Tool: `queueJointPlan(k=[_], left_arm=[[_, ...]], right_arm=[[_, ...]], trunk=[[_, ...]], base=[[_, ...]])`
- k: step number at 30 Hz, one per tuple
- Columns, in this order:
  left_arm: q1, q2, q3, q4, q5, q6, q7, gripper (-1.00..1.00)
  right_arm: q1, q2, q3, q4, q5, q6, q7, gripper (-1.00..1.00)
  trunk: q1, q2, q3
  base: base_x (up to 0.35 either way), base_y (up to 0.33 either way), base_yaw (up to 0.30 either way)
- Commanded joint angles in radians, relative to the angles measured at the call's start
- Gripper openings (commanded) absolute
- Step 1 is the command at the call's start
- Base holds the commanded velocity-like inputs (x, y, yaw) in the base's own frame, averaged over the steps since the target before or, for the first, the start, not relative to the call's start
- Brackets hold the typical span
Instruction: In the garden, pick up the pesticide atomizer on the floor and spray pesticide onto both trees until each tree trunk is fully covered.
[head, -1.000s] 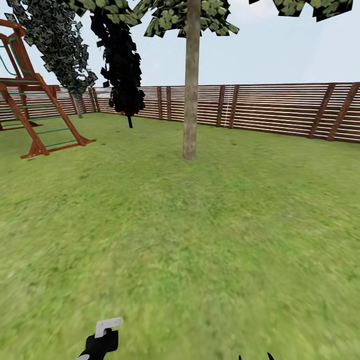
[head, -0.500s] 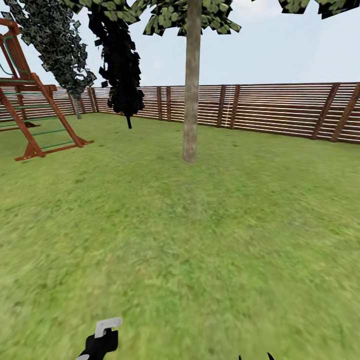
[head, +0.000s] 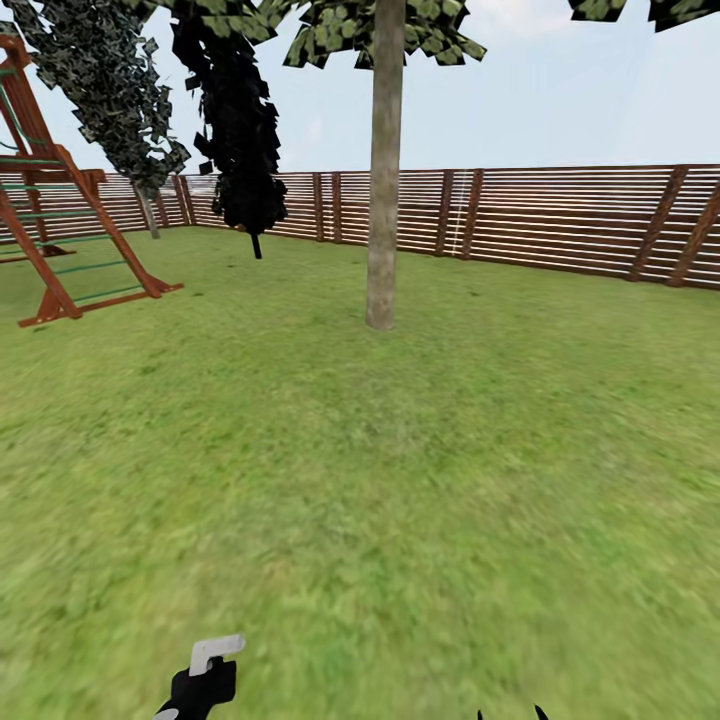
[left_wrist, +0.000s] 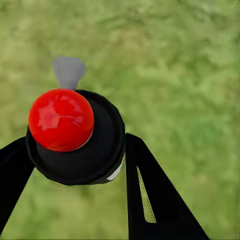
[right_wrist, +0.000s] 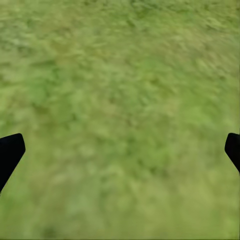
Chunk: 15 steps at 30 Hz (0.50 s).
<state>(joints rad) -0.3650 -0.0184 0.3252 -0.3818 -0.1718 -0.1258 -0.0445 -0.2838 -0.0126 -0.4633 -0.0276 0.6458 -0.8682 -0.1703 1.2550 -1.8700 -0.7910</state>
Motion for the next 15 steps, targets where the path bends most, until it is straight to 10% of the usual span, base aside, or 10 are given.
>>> queueJointPlan(k=[1, 15], left_arm=[[0.000, 0.000, 0.000, 0.000, 0.000, 0.000, 0.000, -1.00], [0.000, 0.000, 0.000, 0.000, 0.000, 0.000, 0.000, -1.00]], right_arm=[[0.000, 0.000, 0.000, 0.000, 0.000, 0.000, 0.000, 1.00], [0.000, 0.000, 0.000, 0.000, 0.000, 0.000, 0.000, 1.00]], trunk=[[0.000, 0.000, 0.000], [0.000, 0.000, 0.000]], base=[[0.338, 0.000, 0.000], [0.338, 0.000, 0.000]])
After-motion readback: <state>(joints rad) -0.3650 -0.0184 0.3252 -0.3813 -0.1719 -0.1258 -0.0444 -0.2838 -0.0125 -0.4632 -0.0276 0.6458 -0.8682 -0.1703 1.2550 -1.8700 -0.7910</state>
